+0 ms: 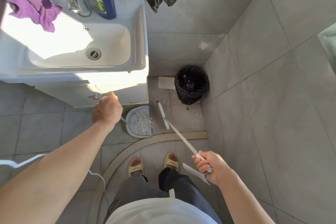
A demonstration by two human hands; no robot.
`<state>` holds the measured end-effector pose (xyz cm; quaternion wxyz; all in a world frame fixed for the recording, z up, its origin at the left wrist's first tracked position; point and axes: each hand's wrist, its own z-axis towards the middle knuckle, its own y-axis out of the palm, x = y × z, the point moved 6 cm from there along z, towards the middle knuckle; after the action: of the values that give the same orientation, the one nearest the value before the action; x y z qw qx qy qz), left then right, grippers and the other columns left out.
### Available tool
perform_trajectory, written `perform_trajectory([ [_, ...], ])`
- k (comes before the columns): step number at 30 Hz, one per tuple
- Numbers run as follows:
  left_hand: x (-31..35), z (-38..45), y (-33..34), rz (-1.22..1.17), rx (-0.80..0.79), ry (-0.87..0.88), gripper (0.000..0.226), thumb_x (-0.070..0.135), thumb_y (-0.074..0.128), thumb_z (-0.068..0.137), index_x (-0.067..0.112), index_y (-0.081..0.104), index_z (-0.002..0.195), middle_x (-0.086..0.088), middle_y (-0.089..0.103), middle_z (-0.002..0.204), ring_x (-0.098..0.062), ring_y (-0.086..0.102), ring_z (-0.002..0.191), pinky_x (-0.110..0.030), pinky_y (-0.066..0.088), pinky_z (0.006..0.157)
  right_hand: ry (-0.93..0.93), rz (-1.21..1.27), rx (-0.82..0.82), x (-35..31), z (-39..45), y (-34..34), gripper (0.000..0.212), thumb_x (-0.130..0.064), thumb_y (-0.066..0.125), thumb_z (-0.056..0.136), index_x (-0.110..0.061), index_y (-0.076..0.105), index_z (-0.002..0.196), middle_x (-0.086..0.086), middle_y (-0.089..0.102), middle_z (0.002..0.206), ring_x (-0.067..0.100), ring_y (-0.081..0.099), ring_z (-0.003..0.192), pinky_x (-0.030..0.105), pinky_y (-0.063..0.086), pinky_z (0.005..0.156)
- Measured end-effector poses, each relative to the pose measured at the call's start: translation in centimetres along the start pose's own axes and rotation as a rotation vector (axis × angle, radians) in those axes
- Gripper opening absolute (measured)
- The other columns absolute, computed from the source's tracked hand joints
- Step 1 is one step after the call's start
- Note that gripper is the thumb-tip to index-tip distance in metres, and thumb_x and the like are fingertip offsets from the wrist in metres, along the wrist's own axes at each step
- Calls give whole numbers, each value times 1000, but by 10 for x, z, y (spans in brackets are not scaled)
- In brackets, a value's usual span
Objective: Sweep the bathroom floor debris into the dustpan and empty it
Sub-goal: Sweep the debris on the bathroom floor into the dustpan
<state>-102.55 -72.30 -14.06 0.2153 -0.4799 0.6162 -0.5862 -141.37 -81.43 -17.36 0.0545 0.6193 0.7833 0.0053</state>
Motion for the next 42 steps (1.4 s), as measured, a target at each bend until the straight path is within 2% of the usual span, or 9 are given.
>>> perform_trajectory([
  [4,-2,-10,3,-4,1,-21,23,17,31,102,6,48,91,-16,58,90,-37,55,78,-40,41,64,-98,-157,125,-31,4,-38,29,-19,40,105,1,52,88,7,45,59,3,30,29,13,20,24],
  [9,2,-26,5,-9,30,-34,25,20,30,103,8,46,88,-13,58,88,-33,50,73,-40,41,62,-252,-459,358,-77,14,-86,26,-18,52,100,6,58,92,11,49,63,8,34,31,13,25,31],
  [14,2,-34,11,15,41,-52,25,22,31,102,9,48,89,-17,61,93,-40,57,78,-45,50,67,-339,-567,451,-114,27,-110,27,-19,55,98,2,57,82,10,47,60,10,33,29,12,24,31],
  [19,-4,-33,10,40,54,-66,27,24,32,103,7,50,92,-21,61,98,-39,51,79,-42,41,67,-240,-436,400,-99,64,-121,14,-11,47,100,-3,51,89,6,37,61,6,28,29,11,18,30],
  [24,-8,-29,8,56,62,-70,29,23,32,103,3,52,97,-25,62,102,-45,55,89,-44,41,71,-46,-170,155,-68,71,-124,21,-16,43,103,-3,51,88,3,41,56,4,28,28,14,19,23],
  [28,-3,-23,7,51,63,-66,29,23,33,103,2,53,98,-28,62,104,-47,55,92,-46,43,74,-43,7,18,-71,32,-146,22,-20,42,105,0,52,100,2,40,55,1,28,27,12,18,22],
  [32,2,-20,8,51,64,-61,31,23,32,103,3,54,99,-26,63,103,-45,55,88,-42,39,70,-72,-50,67,-50,18,-136,22,-20,43,105,-1,53,101,4,39,61,2,29,29,13,19,22],
  [37,7,-19,11,72,55,-34,29,24,31,104,5,53,104,-24,63,103,-46,57,91,-42,41,69,-76,-184,181,-19,42,-86,20,-16,43,104,0,52,97,8,44,63,5,31,30,16,22,25],
  [42,11,-19,12,53,59,-9,25,23,32,104,8,50,97,-21,62,100,-44,57,88,-41,39,67,-7,-132,52,-15,39,-60,25,-22,42,105,0,52,99,4,44,61,4,32,30,14,25,25],
])
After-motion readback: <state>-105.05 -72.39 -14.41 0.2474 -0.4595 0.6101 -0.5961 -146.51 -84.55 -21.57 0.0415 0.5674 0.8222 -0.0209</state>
